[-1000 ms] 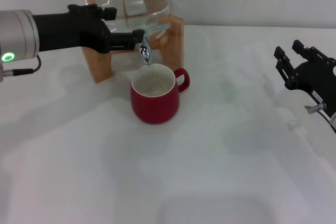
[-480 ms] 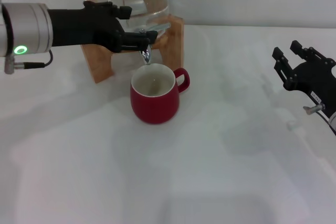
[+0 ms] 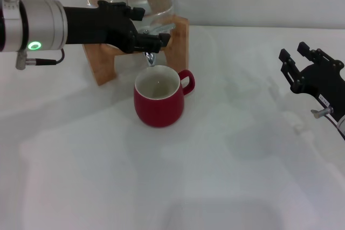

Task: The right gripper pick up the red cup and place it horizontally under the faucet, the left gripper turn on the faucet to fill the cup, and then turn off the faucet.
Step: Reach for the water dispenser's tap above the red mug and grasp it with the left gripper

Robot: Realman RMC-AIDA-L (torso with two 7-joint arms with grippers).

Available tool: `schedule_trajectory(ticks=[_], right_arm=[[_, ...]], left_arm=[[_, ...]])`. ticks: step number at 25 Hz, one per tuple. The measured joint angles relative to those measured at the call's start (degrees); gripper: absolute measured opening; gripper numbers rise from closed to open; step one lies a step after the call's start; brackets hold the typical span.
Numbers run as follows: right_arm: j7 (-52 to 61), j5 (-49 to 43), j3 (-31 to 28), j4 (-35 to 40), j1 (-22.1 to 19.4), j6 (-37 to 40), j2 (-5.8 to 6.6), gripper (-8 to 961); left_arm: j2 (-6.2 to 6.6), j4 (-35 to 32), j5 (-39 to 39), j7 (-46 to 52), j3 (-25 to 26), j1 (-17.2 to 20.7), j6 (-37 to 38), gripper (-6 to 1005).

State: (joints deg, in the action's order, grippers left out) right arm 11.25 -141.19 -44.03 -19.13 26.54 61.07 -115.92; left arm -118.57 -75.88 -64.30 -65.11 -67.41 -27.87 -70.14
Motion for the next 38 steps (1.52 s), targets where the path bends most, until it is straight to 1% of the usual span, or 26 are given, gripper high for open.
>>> schedule_trajectory(ticks=[6, 15, 19, 23, 30, 38], right_arm=[[0.0, 0.0, 0.1, 0.0, 0.0, 0.0, 0.0, 426], [0.0, -0.1, 0.1, 0.0, 0.0, 0.1, 0.01, 425], [0.0, 0.0, 0.1, 0.0, 0.1, 0.3, 0.06, 425], [0.0, 0.0, 0.1, 0.0, 0.1, 0.3, 0.09, 426], [0.0, 0.1, 0.1, 0.0, 0.1, 0.3, 0.09, 425], [0.0, 0.1, -0.2, 0.0, 0.1, 0.3, 0.09, 426]], left_arm=[[0.11, 1.8, 1.3, 0.0, 0.0, -1.7, 0.3, 879], [0.08, 2.6, 1.5, -0.1, 0.0, -3.9, 0.2, 879], [0.08, 2.6, 2.5, 0.1, -0.1, -4.7, -0.1, 878], [-0.23, 2.7, 3.8, 0.4, -0.2, -5.5, -0.4, 878], [-0.23, 2.8, 4.3, 0.4, -0.5, -6.3, -0.5, 878], [-0.16, 4.8, 4.8, 0.4, -0.6, -8.1, -0.9, 878]])
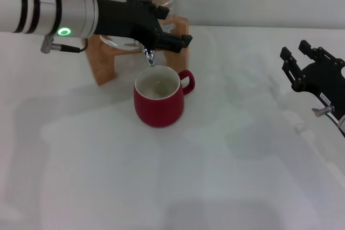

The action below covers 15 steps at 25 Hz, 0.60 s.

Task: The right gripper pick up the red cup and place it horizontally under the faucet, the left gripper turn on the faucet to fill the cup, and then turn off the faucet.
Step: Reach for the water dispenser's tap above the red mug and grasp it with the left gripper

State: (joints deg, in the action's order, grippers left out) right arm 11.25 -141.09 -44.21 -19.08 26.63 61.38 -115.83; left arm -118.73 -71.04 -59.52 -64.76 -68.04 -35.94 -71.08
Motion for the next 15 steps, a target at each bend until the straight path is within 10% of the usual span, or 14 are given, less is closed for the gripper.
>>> schedule_trajectory(ticks=[15], right_arm=[[0.0, 0.1, -0.2, 0.1, 0.0, 0.0, 0.08, 426]], left_arm=[[-0.1, 0.4, 1.7, -0.3, 0.5, -0.9, 0.5, 877]])
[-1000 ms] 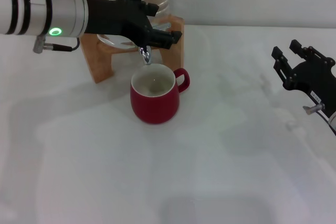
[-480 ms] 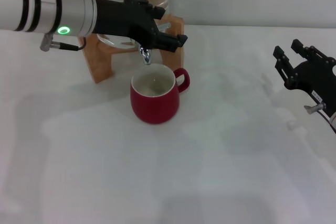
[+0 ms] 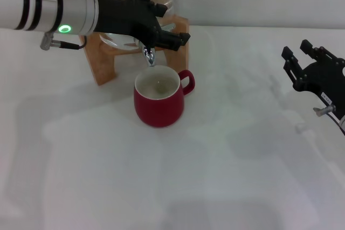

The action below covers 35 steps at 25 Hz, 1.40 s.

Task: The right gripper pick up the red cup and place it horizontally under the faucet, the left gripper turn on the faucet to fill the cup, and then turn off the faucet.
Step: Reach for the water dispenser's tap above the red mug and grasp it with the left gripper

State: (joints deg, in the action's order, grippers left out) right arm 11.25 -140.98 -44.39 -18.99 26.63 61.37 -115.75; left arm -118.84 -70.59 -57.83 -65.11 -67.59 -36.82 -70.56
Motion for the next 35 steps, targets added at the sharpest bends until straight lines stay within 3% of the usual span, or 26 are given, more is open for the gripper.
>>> schedule_trajectory(ticks=[35], right_arm=[[0.0, -0.2, 0.3, -0.2, 0.0, 0.8, -0.09, 425]], left_arm=[[-0.17, 6.3, -0.6, -4.1, -0.4, -2.3, 3.0, 875]])
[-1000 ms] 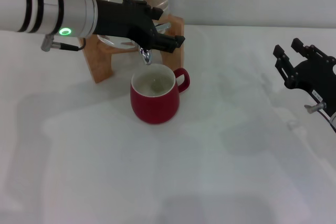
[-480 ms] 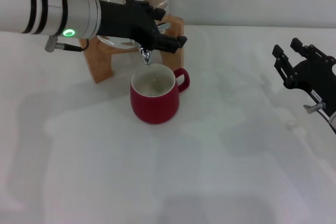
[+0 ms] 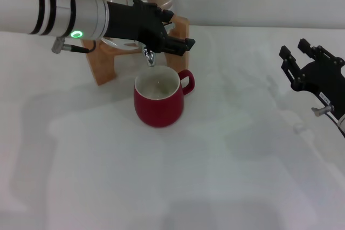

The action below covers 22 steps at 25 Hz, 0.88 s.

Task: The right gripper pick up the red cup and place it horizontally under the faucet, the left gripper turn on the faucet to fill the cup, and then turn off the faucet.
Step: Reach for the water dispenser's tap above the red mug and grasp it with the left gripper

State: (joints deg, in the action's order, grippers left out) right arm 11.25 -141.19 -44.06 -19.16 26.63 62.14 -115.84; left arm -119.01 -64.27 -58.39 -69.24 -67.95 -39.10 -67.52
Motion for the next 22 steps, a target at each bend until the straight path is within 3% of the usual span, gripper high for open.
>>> schedule_trajectory(ticks=[22], right_arm=[[0.0, 0.0, 0.0, 0.0, -0.2, 0.5, 0.0, 425]], left_arm=[[-0.08, 2.4, -0.8, -1.8, 0.0, -1.1, 0.7, 875]])
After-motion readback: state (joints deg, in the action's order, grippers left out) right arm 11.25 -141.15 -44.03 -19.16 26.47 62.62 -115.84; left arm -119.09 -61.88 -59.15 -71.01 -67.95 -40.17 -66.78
